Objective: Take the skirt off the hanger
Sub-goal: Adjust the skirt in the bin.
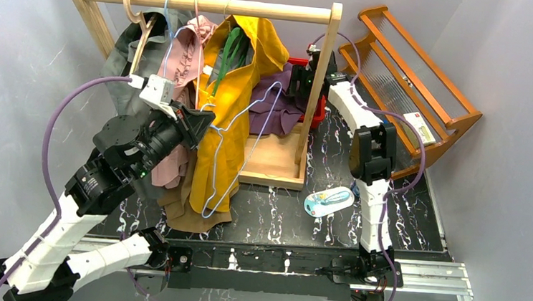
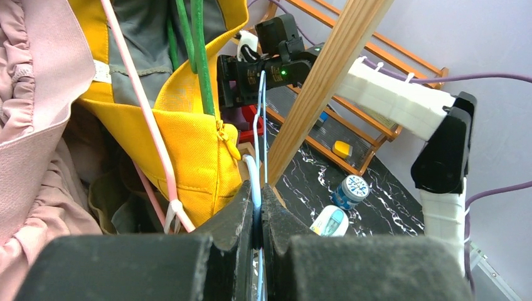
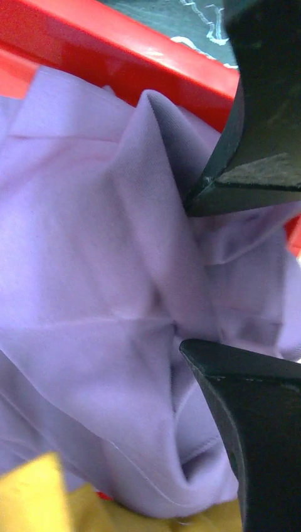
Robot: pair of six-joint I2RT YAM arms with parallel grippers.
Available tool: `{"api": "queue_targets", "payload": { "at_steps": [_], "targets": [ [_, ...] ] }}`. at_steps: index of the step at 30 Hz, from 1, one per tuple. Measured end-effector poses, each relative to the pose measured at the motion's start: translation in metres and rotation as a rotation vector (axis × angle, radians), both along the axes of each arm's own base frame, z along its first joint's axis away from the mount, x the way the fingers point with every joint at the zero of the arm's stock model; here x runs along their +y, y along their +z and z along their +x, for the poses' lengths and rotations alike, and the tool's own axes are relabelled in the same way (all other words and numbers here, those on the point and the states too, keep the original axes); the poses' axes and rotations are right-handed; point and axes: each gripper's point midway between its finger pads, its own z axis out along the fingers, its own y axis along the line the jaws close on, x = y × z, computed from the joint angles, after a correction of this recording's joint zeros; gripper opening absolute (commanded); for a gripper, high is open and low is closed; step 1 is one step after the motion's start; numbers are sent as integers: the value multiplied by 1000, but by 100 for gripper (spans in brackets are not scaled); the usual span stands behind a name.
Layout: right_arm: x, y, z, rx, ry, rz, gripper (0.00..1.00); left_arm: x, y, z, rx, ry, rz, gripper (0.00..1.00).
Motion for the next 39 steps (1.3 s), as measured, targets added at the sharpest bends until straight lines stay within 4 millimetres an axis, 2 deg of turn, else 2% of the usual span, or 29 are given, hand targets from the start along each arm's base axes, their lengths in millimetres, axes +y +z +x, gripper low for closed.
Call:
{"api": "queue_targets", "payload": {
  "at_steps": [3, 7, 10, 13, 17, 28, 35, 39],
  "targets": [
    [-5, 9, -20, 37, 30, -20, 79, -2, -1, 2, 5, 0, 1, 0],
    [-11, 36, -52, 52, 57, -2, 80, -3, -1, 3, 6, 0, 2, 0],
    [-10, 46, -74, 71, 80, 33, 76, -4, -2, 4, 5, 0, 3, 0],
    [-5, 35, -93, 126, 100, 74, 73, -5, -1, 5, 5, -1, 2, 0],
    [3, 14, -106, 208, 116, 104, 73, -6, -1, 6, 5, -1, 2, 0],
    [12, -17, -113, 312, 67, 123, 75, -4, 0, 4, 0, 0, -2, 0],
    [4, -53, -125, 382, -47, 86, 77, -2, 2, 3, -5, 1, -7, 0],
    [6, -56, -122, 378, -72, 100, 70, -2, 3, 2, -7, 1, -9, 0]
  ]
}}
